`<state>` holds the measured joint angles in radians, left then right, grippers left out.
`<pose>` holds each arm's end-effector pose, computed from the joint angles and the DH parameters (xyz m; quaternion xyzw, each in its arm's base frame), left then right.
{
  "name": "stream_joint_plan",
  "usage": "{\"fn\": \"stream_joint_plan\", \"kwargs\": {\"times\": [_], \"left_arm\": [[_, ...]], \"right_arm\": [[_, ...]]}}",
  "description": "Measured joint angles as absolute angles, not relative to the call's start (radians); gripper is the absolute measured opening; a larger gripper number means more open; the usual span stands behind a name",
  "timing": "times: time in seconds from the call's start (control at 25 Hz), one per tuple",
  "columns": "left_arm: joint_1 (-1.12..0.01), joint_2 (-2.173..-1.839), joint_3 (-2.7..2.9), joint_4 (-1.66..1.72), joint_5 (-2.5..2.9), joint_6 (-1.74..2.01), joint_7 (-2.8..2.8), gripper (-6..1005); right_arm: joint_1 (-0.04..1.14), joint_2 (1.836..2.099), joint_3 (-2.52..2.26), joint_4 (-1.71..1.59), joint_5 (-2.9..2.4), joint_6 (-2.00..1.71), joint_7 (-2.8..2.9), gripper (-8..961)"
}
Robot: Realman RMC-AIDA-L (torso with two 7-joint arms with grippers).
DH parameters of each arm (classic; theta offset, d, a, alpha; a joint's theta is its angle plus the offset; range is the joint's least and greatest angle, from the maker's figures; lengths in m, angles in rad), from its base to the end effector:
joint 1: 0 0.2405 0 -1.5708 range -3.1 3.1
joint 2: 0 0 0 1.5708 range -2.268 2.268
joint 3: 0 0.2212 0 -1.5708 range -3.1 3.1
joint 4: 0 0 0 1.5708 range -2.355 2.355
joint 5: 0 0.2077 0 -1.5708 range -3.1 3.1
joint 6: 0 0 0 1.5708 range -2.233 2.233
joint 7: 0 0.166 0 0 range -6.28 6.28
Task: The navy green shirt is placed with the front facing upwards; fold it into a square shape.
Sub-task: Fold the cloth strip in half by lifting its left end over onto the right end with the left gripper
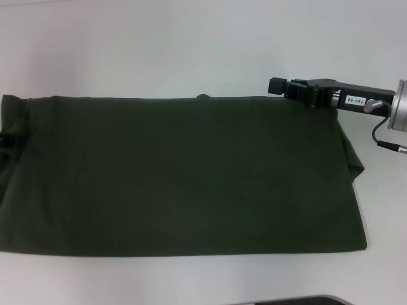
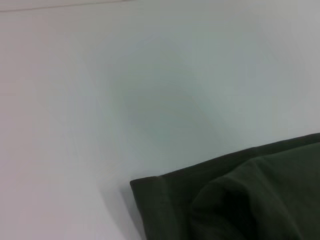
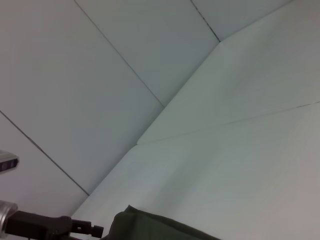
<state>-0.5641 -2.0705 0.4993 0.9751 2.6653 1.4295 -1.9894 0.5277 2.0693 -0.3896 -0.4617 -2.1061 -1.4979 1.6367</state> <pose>-0.3108 0.3369 0.0670 -0.8519 -0.4565 0.0154 0.2563 0.2613 0.3146 -0.0067 -0.8279 0.4464 0.3110 0.1362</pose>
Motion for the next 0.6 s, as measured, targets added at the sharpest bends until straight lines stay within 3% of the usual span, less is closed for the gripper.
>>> {"fn": "stream_joint_plan", "kwargs": {"times": [0.6], "left_arm": [[-0.549, -2.067, 0.497, 1.010, 2.671, 1.514, -1.990, 886]], "right_arm": [[0.528, 2.069, -0.390, -0.461, -2.106, -1.499, 1.638, 78]]}}
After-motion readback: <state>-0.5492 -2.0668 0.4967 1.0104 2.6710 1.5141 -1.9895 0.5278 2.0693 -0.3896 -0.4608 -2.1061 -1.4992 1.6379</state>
